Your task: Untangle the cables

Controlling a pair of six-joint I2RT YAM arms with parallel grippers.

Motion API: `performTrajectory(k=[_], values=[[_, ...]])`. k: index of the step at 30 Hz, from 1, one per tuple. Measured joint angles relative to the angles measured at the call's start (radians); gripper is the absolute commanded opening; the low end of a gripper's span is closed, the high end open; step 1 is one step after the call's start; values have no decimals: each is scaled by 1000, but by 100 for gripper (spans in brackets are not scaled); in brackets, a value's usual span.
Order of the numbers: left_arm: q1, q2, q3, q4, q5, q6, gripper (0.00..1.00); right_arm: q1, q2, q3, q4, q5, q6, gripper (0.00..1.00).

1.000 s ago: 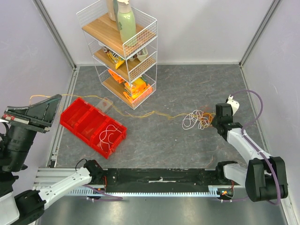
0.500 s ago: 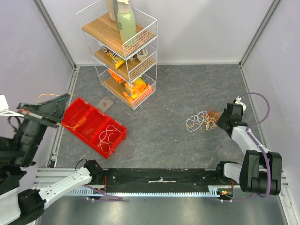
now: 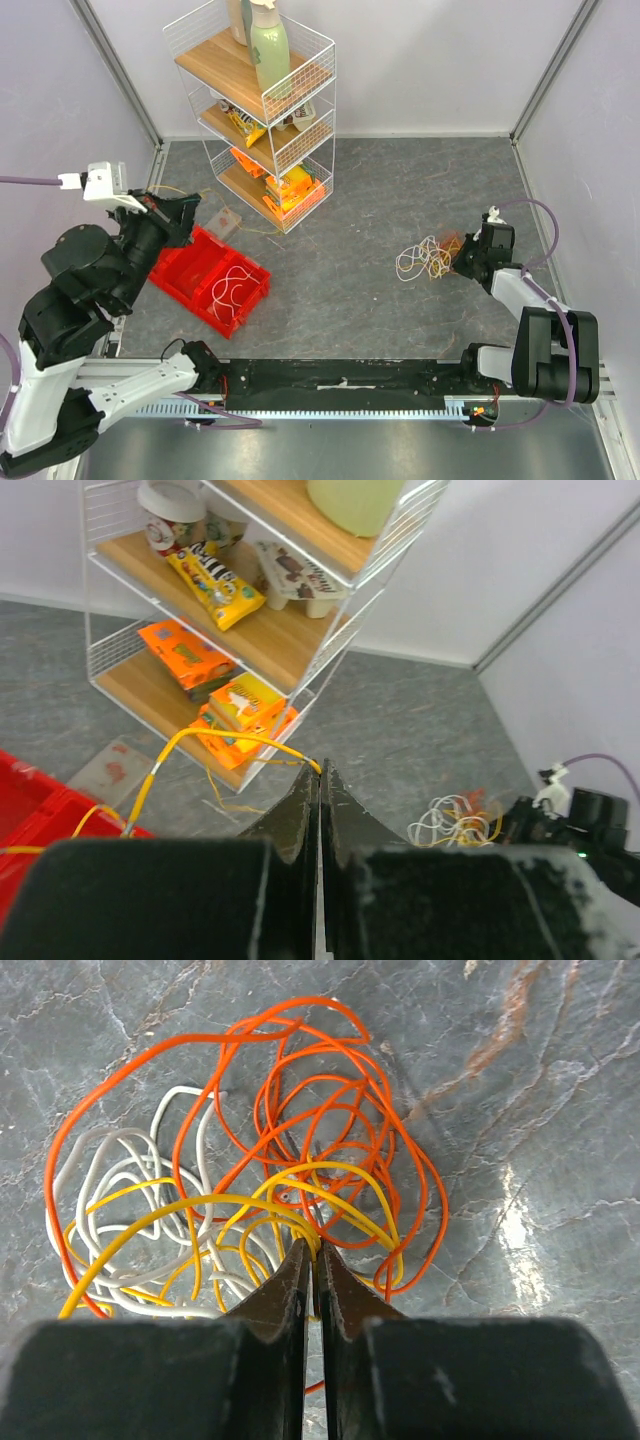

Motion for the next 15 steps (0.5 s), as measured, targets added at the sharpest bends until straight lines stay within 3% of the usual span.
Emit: performTrajectory(k=[8, 15], values=[[0, 60, -19, -22, -114, 65, 2, 1, 4, -4, 19, -30, -1, 13], [19, 56, -201, -44, -262, 79, 2, 5, 1, -10, 20, -40, -3, 13]])
